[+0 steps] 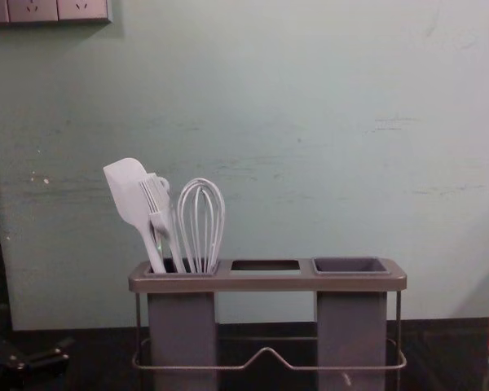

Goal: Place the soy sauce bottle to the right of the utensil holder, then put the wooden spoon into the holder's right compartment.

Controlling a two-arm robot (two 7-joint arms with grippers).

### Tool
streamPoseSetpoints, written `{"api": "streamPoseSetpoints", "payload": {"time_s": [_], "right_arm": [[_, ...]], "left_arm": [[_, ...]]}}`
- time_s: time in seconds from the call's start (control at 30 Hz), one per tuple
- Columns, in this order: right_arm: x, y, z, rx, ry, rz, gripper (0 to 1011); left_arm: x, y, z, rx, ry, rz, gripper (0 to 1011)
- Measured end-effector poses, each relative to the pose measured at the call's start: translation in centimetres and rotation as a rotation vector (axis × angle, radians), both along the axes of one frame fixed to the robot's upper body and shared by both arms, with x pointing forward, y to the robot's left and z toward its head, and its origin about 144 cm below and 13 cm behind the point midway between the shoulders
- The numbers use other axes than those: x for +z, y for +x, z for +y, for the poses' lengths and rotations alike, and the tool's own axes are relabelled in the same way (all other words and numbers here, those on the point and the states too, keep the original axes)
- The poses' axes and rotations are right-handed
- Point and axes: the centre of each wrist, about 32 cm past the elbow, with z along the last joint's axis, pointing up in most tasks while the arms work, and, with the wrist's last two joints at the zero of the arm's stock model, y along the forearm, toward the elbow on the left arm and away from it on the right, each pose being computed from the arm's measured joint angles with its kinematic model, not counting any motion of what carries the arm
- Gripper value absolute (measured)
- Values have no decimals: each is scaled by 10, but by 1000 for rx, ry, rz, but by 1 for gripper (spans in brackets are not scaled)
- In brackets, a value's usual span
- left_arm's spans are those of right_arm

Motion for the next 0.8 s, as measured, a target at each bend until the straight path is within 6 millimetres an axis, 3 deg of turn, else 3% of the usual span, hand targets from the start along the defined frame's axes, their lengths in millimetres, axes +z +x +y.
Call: {"api": "streamPoseSetpoints", "payload": {"time_s": [0.43, 0.8], "right_arm": [[-7, 24, 23, 31, 43, 2, 1002], [-12, 29, 34, 37, 46, 13, 1002]], "left_arm": [[0, 0, 0, 0, 0, 0, 1005], [0, 0, 0, 0, 0, 0, 1005]]}}
